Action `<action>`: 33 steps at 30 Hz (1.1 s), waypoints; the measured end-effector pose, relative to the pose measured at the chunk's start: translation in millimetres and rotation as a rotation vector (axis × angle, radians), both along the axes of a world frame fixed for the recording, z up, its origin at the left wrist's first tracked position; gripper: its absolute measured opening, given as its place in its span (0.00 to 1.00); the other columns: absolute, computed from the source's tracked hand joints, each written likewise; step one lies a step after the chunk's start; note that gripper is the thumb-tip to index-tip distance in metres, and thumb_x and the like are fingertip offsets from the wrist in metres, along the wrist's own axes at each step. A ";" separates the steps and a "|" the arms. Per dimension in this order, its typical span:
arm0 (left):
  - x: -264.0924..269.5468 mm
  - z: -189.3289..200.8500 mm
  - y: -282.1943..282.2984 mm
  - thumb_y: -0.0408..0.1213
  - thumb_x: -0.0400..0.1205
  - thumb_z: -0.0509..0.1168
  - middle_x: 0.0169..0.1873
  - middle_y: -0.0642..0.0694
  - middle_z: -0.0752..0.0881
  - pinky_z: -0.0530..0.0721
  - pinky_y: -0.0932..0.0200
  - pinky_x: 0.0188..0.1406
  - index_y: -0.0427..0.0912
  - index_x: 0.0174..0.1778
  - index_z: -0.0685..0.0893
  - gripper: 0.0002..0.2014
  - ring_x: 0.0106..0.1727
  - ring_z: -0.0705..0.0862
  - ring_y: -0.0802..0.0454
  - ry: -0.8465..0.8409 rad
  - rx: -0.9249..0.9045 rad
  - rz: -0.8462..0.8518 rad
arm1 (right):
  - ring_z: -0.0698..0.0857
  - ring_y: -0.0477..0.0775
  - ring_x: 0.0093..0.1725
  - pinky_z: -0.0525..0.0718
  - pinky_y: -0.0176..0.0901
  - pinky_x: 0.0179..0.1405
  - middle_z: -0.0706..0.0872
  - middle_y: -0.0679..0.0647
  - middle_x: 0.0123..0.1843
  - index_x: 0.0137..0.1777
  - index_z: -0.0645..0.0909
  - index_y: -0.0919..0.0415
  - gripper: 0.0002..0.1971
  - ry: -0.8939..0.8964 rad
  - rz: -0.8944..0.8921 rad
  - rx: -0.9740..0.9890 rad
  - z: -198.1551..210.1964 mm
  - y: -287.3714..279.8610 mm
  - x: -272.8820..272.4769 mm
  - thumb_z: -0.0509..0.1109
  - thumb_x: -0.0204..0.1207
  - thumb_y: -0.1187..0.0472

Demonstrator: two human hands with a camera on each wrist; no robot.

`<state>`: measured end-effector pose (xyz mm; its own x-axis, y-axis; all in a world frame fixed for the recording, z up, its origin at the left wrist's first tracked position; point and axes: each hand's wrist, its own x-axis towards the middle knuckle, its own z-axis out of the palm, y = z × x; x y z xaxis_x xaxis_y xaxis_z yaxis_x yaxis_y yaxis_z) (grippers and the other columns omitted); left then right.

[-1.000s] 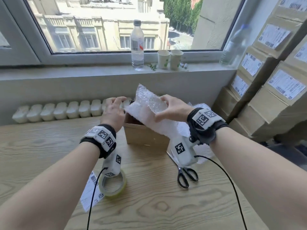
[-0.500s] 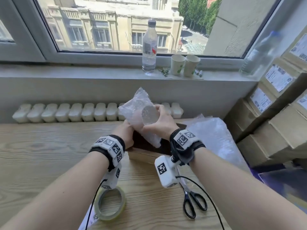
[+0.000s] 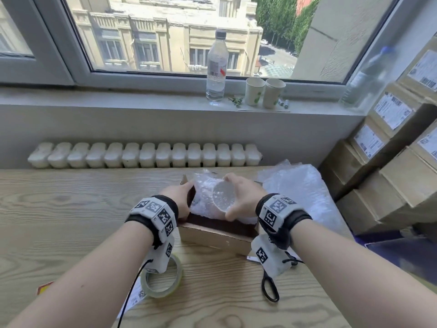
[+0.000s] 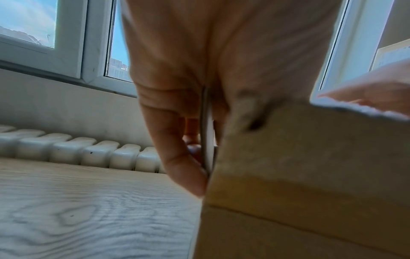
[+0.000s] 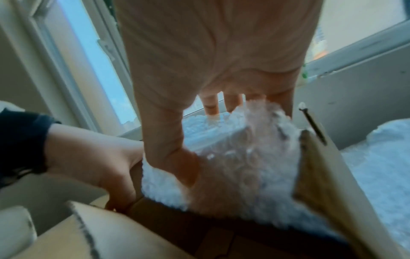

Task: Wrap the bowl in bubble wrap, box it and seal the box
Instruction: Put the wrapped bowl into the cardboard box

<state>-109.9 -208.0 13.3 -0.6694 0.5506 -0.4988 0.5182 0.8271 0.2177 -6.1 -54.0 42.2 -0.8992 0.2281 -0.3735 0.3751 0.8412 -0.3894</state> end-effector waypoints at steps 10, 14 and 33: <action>27.1 -6.4 -40.5 0.26 0.73 0.65 0.65 0.36 0.78 0.83 0.57 0.44 0.52 0.84 0.41 0.50 0.58 0.82 0.41 -0.029 0.044 0.090 | 0.78 0.59 0.65 0.81 0.49 0.61 0.76 0.56 0.68 0.78 0.60 0.54 0.47 -0.150 0.145 0.113 -38.6 -40.6 8.8 0.81 0.60 0.52; 30.1 -6.8 -50.7 0.25 0.72 0.67 0.67 0.36 0.75 0.86 0.55 0.50 0.51 0.84 0.41 0.52 0.57 0.83 0.41 -0.071 0.033 0.122 | 0.76 0.58 0.71 0.77 0.49 0.68 0.75 0.55 0.75 0.83 0.57 0.51 0.49 -0.159 0.234 0.129 -43.9 -42.5 3.9 0.81 0.64 0.51; 32.5 -10.5 -58.3 0.34 0.71 0.70 0.72 0.40 0.72 0.80 0.50 0.63 0.52 0.84 0.47 0.50 0.70 0.73 0.42 0.068 -0.051 0.067 | 0.79 0.53 0.65 0.73 0.48 0.68 0.86 0.41 0.58 0.55 0.86 0.41 0.11 -0.010 0.053 0.232 -45.5 -8.4 38.9 0.71 0.74 0.51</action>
